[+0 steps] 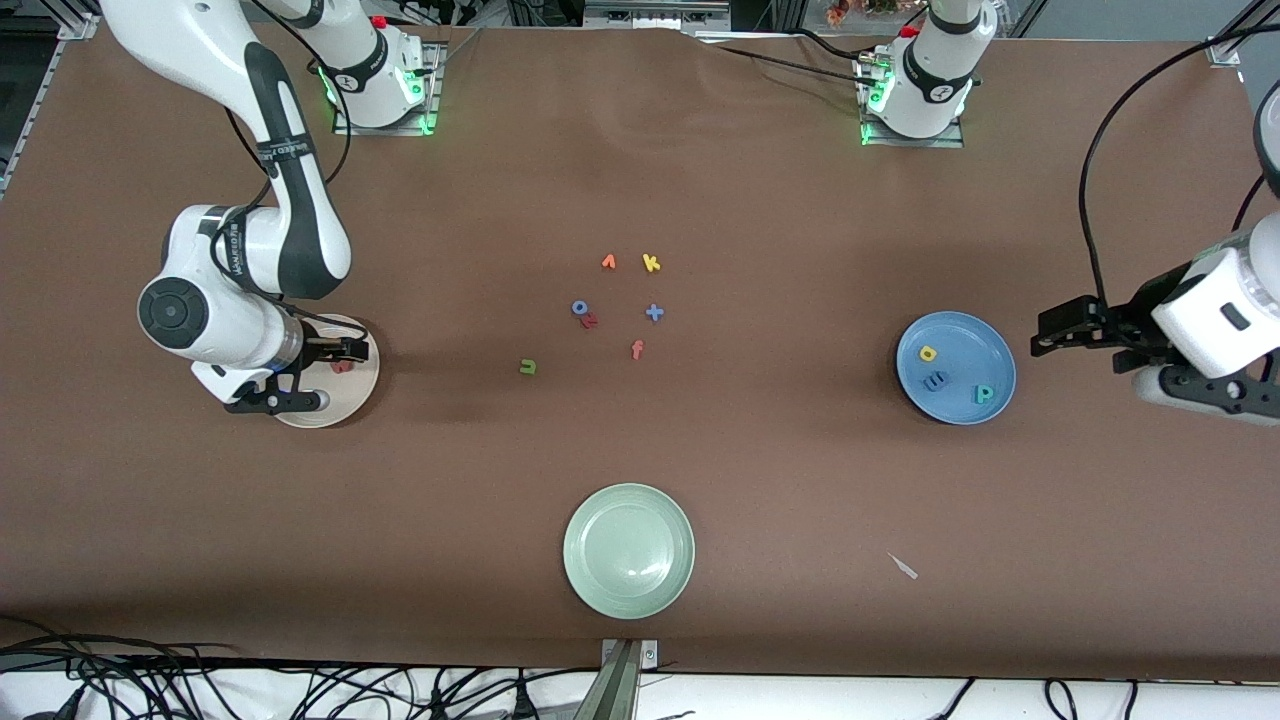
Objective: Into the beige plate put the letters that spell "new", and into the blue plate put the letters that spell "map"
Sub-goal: 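Return the left gripper to rest while the right gripper moves to the c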
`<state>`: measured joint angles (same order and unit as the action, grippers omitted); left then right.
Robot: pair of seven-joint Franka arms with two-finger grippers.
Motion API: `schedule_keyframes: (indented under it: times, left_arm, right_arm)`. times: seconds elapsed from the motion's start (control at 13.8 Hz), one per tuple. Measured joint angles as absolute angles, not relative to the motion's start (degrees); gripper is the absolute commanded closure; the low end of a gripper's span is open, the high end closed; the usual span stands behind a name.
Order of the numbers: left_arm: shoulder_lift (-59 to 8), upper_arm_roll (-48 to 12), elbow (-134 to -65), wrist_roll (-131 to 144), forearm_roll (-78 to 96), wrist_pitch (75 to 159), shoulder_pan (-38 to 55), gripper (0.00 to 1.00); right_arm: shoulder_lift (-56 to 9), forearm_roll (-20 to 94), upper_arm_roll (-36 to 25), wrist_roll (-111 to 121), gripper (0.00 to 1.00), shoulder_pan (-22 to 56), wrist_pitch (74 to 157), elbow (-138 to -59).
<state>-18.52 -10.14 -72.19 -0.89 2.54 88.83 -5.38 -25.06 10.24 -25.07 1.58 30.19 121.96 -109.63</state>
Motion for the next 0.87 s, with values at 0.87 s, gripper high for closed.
schedule_keyframes:
  times: [0.87]
  left_arm:
    - [-2.29,-2.58,-94.31,1.44,1.05,93.33,1.97,0.0]
  right_arm:
    - [-31.01,10.35,-12.64,-35.33,0.0,37.02,122.94,-99.65]
